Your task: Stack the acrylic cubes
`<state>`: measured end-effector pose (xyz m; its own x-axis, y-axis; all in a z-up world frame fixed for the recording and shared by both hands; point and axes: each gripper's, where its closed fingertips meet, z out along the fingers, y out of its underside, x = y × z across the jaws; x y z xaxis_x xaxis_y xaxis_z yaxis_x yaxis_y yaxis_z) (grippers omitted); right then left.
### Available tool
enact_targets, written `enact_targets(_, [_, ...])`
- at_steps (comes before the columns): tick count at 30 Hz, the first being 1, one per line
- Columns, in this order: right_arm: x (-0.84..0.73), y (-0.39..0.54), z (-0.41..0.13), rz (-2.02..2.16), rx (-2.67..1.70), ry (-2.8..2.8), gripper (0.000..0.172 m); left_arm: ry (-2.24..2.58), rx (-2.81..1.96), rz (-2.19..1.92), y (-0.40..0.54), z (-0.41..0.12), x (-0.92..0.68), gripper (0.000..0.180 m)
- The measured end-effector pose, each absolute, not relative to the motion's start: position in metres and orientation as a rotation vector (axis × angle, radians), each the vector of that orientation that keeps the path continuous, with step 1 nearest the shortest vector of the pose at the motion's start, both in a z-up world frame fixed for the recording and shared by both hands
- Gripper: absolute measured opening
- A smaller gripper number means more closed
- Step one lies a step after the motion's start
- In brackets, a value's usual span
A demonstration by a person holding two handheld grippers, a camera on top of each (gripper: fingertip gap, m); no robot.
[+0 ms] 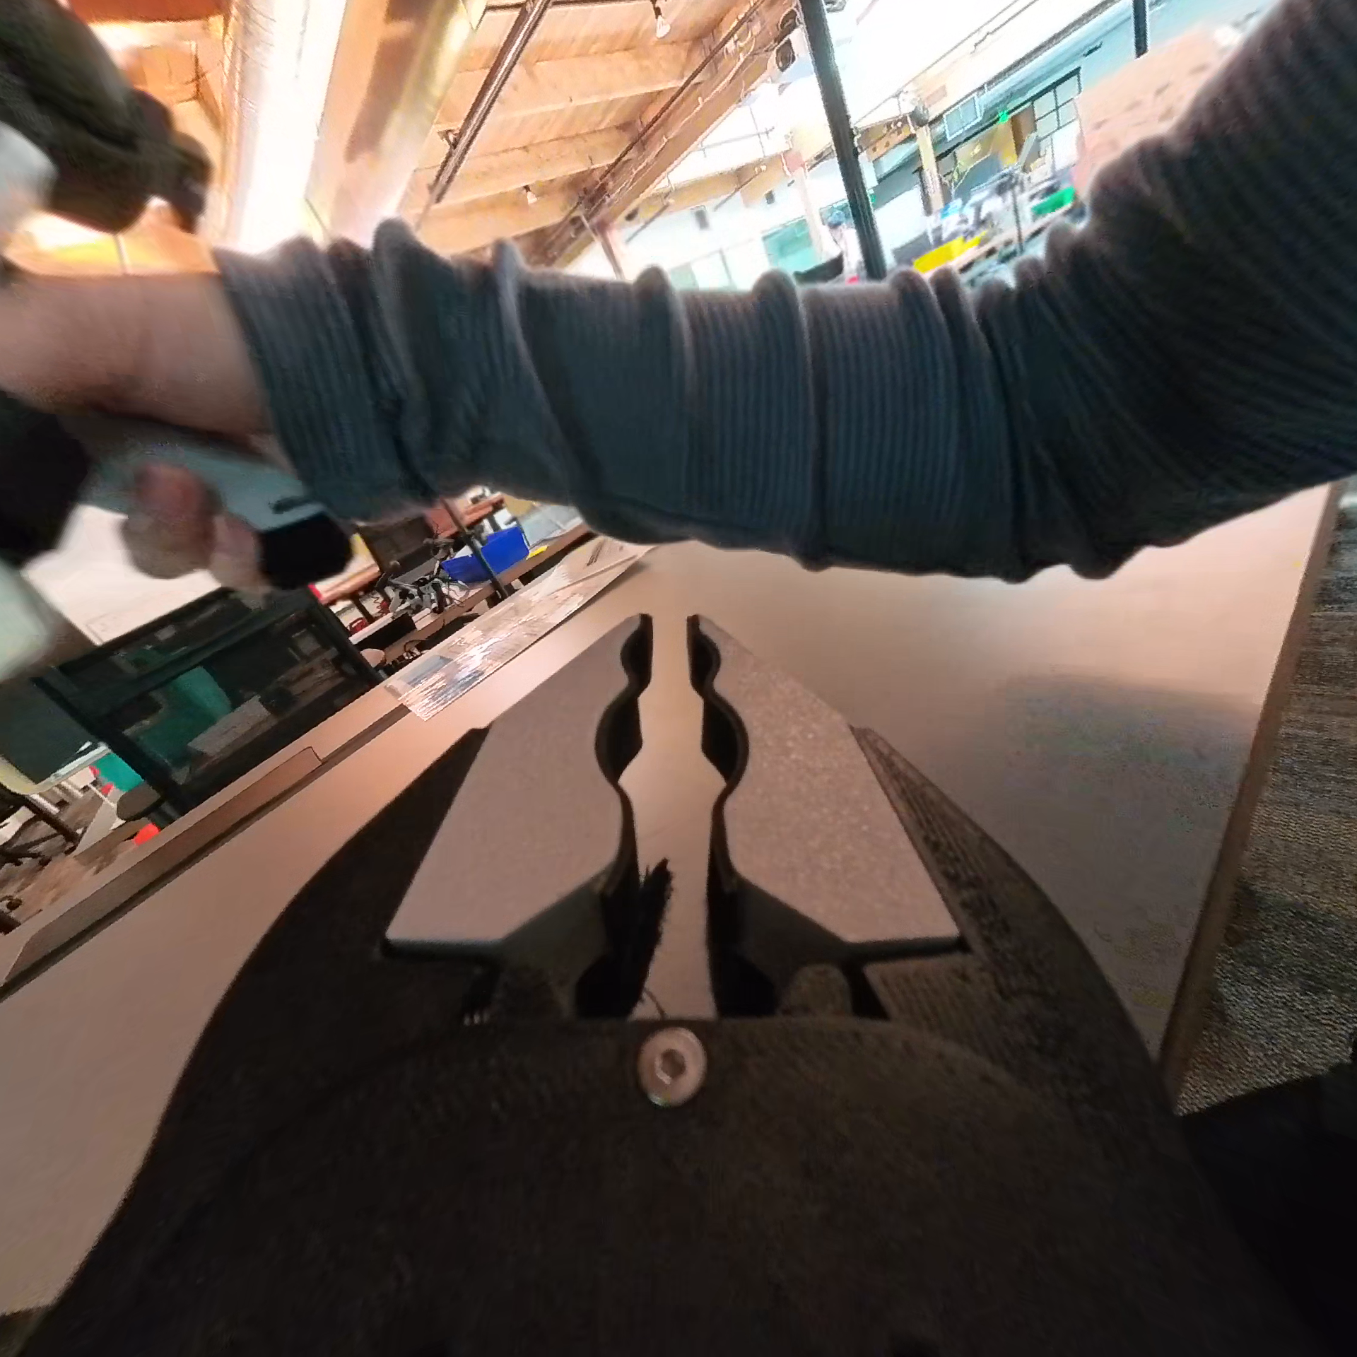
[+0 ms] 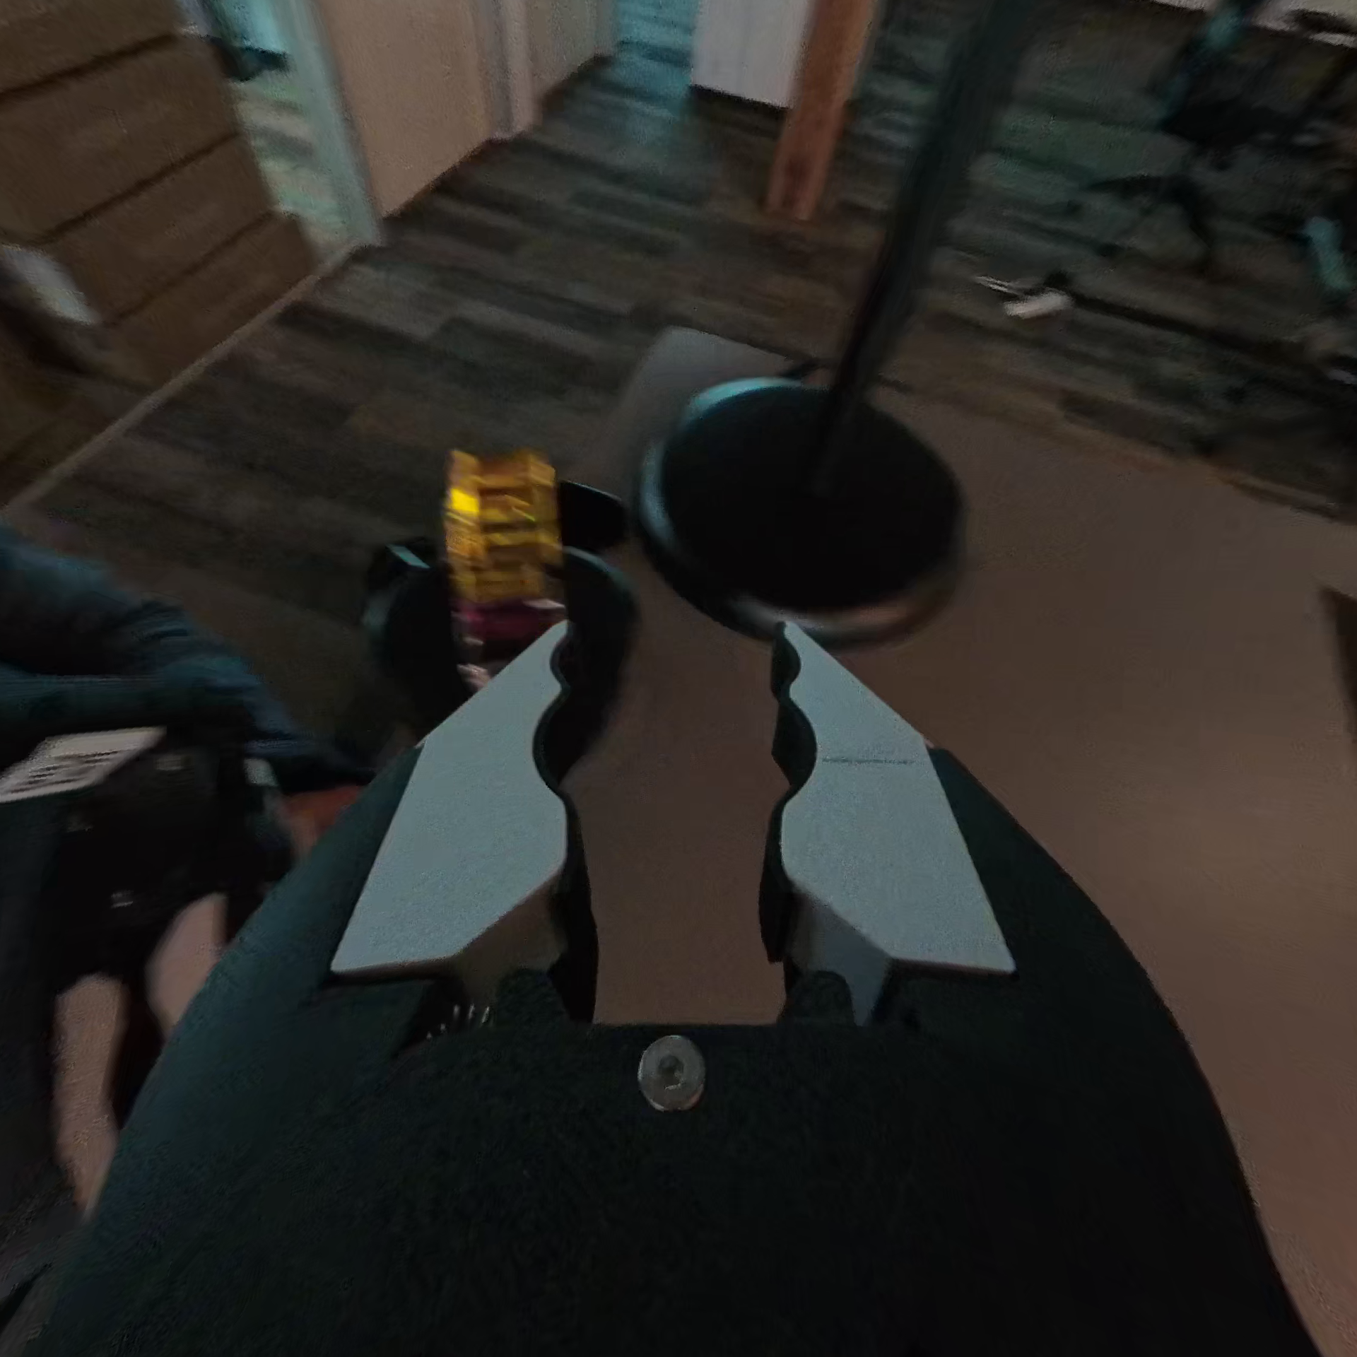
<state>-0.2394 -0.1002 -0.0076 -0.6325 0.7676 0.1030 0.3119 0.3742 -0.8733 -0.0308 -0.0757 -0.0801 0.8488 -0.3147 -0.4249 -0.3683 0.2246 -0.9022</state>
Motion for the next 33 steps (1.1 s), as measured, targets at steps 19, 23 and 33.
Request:
enact_targets(19, [-0.238,0.039,-0.177,0.8,-1.727,-1.984,0.025,0.608,-1.371,0.032,-0.074,-0.081,-0.029,0.008])
enact_targets(23, [-0.252,0.016,-0.138,0.966,-1.673,-1.942,0.025,0.607,-1.369,0.034,-0.074,-0.081,-0.029,0.008])
enact_targets(33, [-0.24,-0.14,0.024,1.471,-0.973,-2.193,0.024,0.608,-1.368,0.032,-0.075,-0.08,-0.028,0.008])
